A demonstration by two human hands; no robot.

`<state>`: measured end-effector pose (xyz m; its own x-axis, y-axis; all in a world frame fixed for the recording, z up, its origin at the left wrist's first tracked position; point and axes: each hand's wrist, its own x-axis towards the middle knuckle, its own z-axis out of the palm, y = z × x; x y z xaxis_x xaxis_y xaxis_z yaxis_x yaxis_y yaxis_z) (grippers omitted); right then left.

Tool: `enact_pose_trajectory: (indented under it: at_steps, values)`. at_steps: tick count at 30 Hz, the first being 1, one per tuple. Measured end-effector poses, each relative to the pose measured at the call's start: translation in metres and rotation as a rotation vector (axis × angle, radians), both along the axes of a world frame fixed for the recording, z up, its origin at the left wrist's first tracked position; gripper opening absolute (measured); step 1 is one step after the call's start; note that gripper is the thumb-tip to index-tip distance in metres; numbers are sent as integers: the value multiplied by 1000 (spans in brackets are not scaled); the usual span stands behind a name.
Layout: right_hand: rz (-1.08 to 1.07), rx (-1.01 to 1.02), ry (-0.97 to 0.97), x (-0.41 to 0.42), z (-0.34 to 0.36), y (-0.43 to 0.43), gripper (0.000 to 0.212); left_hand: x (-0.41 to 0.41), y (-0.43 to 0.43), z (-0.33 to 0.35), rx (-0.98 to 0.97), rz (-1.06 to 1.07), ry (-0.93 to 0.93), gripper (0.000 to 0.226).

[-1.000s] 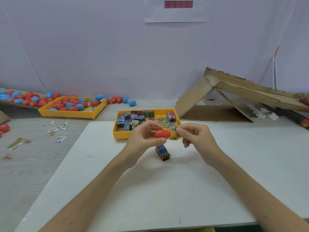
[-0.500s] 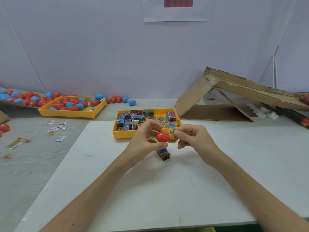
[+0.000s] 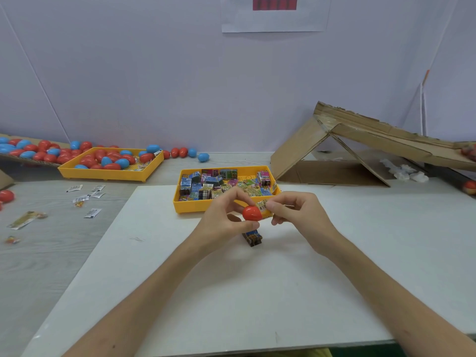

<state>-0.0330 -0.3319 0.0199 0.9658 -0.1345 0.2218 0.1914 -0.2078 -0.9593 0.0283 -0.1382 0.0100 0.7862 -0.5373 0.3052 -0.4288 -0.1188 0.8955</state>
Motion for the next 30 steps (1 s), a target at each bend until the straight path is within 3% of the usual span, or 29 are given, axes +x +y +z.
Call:
enact_pose_trajectory:
  at_steps: [12,30]
  values:
    - [46,91,-20,0,0,-1,21,0,-2,-3,25,32,-58,39]
    - [177,363,223,0,0,1,25,1,-1,-8,23,22,-102,39]
